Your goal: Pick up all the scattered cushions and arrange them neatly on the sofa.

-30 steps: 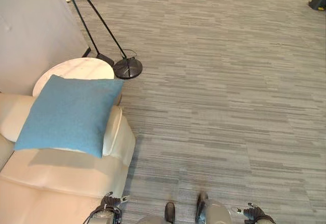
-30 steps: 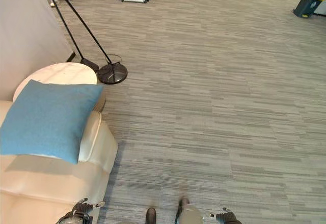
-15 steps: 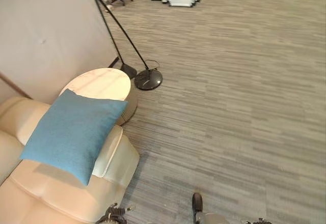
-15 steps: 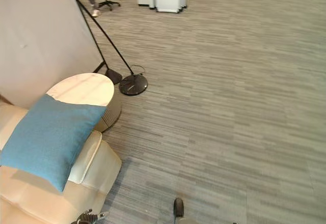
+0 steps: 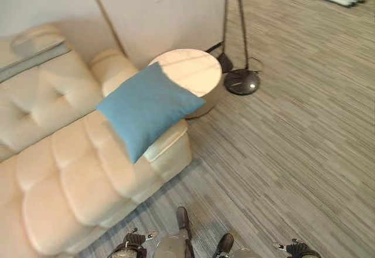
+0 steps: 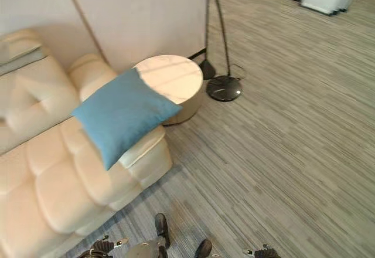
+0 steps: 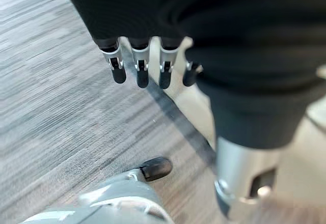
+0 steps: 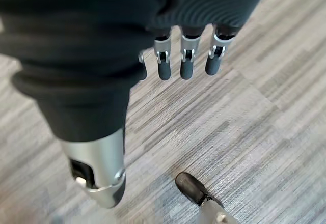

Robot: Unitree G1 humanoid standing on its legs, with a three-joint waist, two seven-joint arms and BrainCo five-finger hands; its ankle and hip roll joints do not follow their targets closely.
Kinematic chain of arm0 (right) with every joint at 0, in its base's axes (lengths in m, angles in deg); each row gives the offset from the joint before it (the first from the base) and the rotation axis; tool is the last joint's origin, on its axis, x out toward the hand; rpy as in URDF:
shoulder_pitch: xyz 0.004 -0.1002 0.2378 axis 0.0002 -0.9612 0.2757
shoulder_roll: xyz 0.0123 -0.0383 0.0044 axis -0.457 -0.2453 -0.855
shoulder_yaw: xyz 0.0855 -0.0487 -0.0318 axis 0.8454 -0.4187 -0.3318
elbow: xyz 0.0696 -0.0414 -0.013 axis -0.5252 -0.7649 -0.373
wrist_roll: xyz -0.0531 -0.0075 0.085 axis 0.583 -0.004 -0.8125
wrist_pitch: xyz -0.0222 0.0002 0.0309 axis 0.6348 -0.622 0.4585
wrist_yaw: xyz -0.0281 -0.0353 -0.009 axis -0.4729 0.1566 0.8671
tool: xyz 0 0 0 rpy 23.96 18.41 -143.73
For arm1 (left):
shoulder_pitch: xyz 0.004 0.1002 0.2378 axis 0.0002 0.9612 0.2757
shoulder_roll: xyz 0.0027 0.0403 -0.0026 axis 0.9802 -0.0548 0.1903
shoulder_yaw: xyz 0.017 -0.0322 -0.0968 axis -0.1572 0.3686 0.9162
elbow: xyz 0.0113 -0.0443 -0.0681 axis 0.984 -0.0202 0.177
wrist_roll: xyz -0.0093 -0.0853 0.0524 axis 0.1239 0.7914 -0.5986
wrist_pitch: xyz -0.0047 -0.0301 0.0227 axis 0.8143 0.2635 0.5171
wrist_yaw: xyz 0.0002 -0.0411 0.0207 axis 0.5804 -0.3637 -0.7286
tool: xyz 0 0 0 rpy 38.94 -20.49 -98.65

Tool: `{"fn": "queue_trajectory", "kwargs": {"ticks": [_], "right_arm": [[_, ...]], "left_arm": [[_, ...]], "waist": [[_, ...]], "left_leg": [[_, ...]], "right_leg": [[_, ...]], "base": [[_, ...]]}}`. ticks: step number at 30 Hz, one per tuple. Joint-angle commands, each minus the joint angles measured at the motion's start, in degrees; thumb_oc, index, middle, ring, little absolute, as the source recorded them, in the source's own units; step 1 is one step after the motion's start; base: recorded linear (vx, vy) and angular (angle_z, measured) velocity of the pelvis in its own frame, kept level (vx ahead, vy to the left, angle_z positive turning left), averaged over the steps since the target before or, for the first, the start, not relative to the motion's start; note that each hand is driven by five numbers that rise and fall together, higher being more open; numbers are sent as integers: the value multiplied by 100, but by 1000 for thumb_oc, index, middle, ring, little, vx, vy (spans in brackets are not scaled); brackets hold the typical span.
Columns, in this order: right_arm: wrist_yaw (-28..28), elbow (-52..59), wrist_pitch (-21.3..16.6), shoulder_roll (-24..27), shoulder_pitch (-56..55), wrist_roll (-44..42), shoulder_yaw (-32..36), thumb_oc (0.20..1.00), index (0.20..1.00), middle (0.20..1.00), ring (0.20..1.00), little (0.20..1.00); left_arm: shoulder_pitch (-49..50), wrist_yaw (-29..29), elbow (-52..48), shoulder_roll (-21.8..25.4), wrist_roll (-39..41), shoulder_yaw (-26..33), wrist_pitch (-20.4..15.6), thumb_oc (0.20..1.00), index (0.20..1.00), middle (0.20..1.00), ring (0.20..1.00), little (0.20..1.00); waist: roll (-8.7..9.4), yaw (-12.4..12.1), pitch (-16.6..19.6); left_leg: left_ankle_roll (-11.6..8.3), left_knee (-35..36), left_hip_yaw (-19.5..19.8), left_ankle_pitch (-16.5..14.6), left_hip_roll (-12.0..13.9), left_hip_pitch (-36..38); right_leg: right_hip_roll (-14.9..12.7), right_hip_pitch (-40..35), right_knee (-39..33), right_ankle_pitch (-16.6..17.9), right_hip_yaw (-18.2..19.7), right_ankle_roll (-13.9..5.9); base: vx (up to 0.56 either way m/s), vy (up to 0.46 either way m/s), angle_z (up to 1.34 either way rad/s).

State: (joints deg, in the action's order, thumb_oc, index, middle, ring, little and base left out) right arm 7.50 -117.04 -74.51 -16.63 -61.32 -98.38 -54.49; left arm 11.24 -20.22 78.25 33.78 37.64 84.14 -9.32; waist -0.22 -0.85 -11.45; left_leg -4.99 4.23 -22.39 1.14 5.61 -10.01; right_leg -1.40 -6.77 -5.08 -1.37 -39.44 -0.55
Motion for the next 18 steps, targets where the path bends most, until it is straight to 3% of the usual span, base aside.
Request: {"fn": "queue_trajectory", "kwargs": {"ticks": [1, 2, 4, 6, 7, 8, 9, 10, 11, 12, 13, 16, 18], "right_arm": [[-30, 212, -37, 64, -23, 252, 54, 1000, 1000, 1000, 1000, 1000], [-30, 212, -39, 60, -25, 253, 54, 1000, 1000, 1000, 1000, 1000], [2, 306, -64, -44, -1, 233, 87, 1000, 1000, 1000, 1000, 1000], [6, 412, -84, -106, -4, 200, 78, 1000, 1000, 1000, 1000, 1000], [25, 461, -87, -123, -3, 187, 61, 1000, 1000, 1000, 1000, 1000], [41, 491, -112, -159, 16, 143, 25, 1000, 1000, 1000, 1000, 1000], [37, 500, -151, -183, 35, 75, 9, 1000, 1000, 1000, 1000, 1000], [41, 519, -156, -193, 29, 54, -10, 1000, 1000, 1000, 1000, 1000], [41, 519, -155, -193, 30, 54, -10, 1000, 1000, 1000, 1000, 1000], [48, 483, -151, -173, -13, 27, -8, 1000, 1000, 1000, 1000, 1000], [69, 458, -155, -162, -71, 3, 9, 1000, 1000, 1000, 1000, 1000], [53, 309, -137, -140, -157, -49, 77, 1000, 1000, 1000, 1000, 1000], [33, 257, -135, -131, -163, -73, 96, 1000, 1000, 1000, 1000, 1000]], "left_arm": [[151, -31, 186, 362, 205, 129, 20, 1000, 1000, 1000, 1000, 1000], [151, -31, 189, 365, 205, 130, 18, 1000, 1000, 1000, 1000, 1000], [132, -62, 293, 431, 113, 145, 30, 1000, 1000, 1000, 1000, 1000], [136, -67, 319, 465, 140, 149, 44, 1000, 1000, 1000, 1000, 1000], [133, -79, 315, 498, 132, 144, 37, 1000, 1000, 1000, 1000, 1000], [115, -76, 286, 512, 100, 106, 42, 1000, 1000, 1000, 1000, 1000], [102, -79, 264, 507, 121, 74, 47, 1000, 1000, 1000, 1000, 1000], [116, -92, 207, 506, 137, 53, 46, 1000, 1000, 1000, 1000, 1000], [116, -92, 207, 506, 137, 54, 46, 1000, 1000, 1000, 1000, 1000], [128, -79, 141, 493, 86, -10, 49, 1000, 1000, 1000, 1000, 1000], [126, -38, 112, 480, 76, -47, 54, 1000, 1000, 1000, 1000, 1000], [79, -12, 153, 476, 66, -124, 58, 1000, 1000, 1000, 1000, 1000], [23, -8, 162, 469, 76, -171, 49, 1000, 1000, 1000, 1000, 1000]], "waist": [[97, -228, 316], [105, -219, 318], [226, -222, 288], [297, -170, 204], [298, -117, 103], [291, -33, 8], [261, 31, -79], [243, 58, -131], [247, 55, -126], [203, 176, -209], [186, 241, -227], [104, 353, -276], [78, 366, -316]], "left_leg": [[155, 77, 460, 600, -281, 139], [158, 77, 467, 599, -292, 139], [431, 77, 550, 324, -550, 411], [672, 77, 696, 99, -794, 583], [793, 77, 788, 26, -898, 679], [923, 77, 957, -47, -1006, 750], [989, 74, 1125, -104, -1048, 835], [1022, 46, 1201, -139, -1077, 892], [1022, 43, 1195, -139, -1081, 884], [1072, 54, 1399, -84, -1142, 1005], [1065, 61, 1538, -62, -1173, 1079], [1083, -9, 1814, -87, -1223, 1247], [1053, -65, 1961, -144, -1224, 1359]], "right_leg": [[-435, -484, 646, -713, 1023, -372], [-448, -481, 664, -725, 1014, -379], [-925, -189, 1819, -438, 1157, -537], [-1317, 189, 2839, 228, 1353, -737], [-1453, 538, 3553, 671, 1632, -811], [-1358, 946, 4514, 825, 2264, -808], [-1206, 1305, 5313, 729, 2742, -751], [-1075, 1582, 5766, 656, 2998, -711], [-1079, 1594, 5776, 652, 3005, -710], [-571, 2171, 6698, 389, 3374, -544], [-293, 2408, 6938, 268, 3462, -533], [-53, 2887, 6675, 117, 3484, -445], [28, 2822, 5740, 5, 3519, -353]], "base": [[535, 233, 26], [638, 353, 16], [434, 344, 44], [307, 338, 45], [234, 304, 83], [196, 239, 89], [188, 171, 118], [122, 96, 113], [132, 44, 99], [144, -10, 70], [190, -9, 48], [182, -7, 94], [206, -51, 68]]}}
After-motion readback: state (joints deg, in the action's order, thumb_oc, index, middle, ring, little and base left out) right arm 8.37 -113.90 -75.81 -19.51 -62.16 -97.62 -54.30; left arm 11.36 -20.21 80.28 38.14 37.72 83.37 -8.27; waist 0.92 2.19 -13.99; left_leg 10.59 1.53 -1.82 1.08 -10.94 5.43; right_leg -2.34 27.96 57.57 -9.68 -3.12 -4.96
